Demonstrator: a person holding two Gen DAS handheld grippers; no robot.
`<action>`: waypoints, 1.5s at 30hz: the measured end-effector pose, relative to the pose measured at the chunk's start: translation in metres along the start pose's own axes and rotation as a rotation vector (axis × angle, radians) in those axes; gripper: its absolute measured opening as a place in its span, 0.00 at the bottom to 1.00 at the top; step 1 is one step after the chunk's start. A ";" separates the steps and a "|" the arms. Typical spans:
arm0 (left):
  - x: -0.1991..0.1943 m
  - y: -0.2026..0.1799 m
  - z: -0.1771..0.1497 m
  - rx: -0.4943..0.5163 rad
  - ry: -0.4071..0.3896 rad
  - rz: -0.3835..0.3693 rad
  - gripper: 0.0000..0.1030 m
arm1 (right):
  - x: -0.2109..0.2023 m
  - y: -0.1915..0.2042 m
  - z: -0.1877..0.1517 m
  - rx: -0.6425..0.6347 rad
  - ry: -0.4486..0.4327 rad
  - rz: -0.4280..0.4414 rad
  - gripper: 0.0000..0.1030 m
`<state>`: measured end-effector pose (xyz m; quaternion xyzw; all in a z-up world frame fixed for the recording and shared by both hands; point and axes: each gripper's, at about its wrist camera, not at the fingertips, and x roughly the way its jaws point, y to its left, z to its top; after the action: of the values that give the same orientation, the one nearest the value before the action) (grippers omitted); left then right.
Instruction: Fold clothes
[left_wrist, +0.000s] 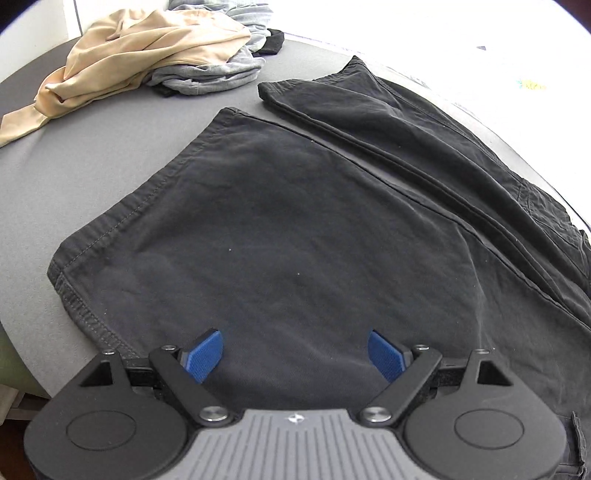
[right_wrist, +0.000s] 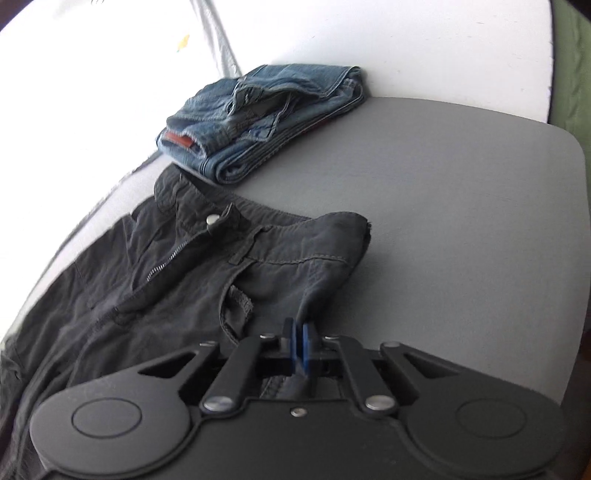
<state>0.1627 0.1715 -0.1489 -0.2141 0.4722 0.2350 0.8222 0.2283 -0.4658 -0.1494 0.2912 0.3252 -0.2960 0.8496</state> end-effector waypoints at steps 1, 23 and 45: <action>-0.003 0.003 -0.002 -0.005 -0.006 0.005 0.84 | -0.005 -0.003 0.002 0.006 -0.007 0.006 0.03; 0.009 0.098 0.010 -0.227 -0.063 0.165 0.83 | 0.028 -0.013 0.001 0.072 0.103 0.013 0.50; -0.067 0.105 0.044 -0.406 -0.191 0.260 0.14 | -0.033 -0.030 0.007 0.112 0.030 0.029 0.02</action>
<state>0.1009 0.2679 -0.0840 -0.2891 0.3591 0.4478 0.7661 0.1895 -0.4799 -0.1305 0.3472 0.3168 -0.2971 0.8312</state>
